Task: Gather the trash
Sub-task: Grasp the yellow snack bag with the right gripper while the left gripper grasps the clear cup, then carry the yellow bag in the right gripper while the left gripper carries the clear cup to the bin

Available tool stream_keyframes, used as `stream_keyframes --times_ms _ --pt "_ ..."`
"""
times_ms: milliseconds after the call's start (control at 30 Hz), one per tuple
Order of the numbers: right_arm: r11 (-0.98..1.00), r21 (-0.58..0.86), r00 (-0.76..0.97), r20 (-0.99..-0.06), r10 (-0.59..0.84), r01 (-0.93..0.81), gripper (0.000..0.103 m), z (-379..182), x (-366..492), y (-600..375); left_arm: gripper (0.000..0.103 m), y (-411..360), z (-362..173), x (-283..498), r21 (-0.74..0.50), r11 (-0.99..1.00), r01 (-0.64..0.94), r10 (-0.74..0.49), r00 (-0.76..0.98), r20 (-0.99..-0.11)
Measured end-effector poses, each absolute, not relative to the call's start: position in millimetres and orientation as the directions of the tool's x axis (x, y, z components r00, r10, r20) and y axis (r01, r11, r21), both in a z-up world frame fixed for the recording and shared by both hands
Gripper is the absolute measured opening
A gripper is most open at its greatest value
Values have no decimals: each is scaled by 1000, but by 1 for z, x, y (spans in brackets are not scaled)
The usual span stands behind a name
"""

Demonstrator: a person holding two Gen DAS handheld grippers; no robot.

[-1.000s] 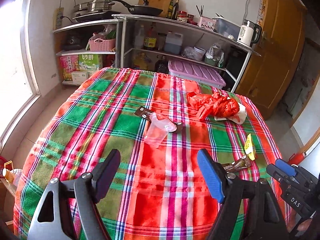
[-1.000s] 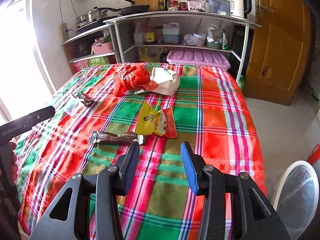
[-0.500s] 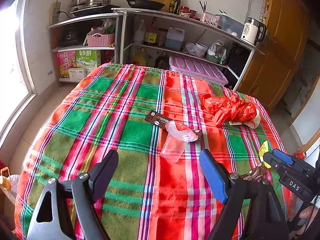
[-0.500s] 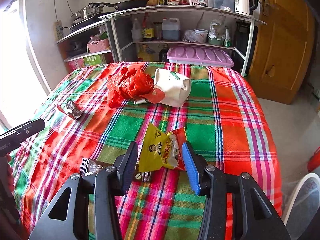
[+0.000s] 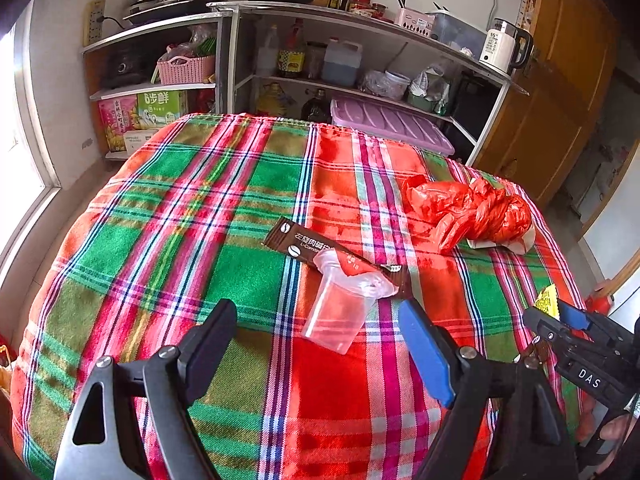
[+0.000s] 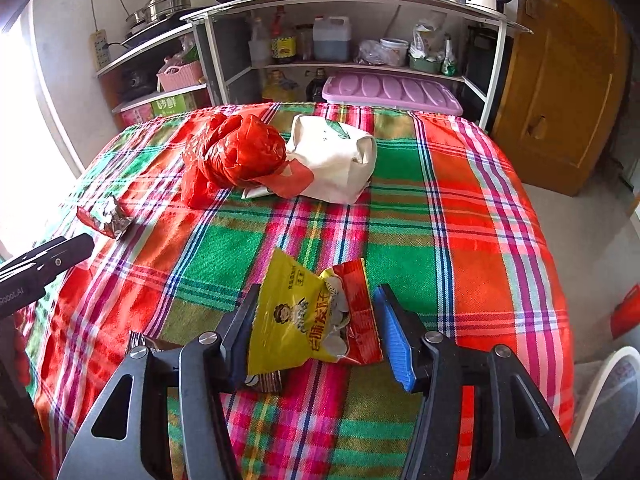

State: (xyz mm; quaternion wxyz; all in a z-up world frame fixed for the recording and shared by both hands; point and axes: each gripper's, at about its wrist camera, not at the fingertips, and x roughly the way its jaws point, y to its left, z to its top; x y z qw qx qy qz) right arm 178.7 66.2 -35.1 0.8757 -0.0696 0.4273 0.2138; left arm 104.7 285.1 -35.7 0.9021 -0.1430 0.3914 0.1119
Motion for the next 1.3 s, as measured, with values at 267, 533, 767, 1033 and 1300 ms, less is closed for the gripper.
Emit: stream_keyframes --times_ms 267,533,767,1033,1300 --pt "904 76 544 -776 319 -422 49 -35 182 64 56 283 -38 110 -175 939 -297 73 666 -742" --pt "905 83 547 -772 323 -418 42 -34 182 62 30 281 -39 112 -177 941 -287 60 660 -749" --pt "905 63 565 -762 316 -422 26 -32 178 62 30 280 -38 109 -177 943 -281 57 664 -745" --pt "903 64 572 -755 322 -424 23 -30 173 60 30 275 -29 99 -181 943 -278 59 679 -732" --pt "901 84 580 -738 343 -427 22 -25 165 52 30 267 -21 91 -190 945 -266 50 692 -720"
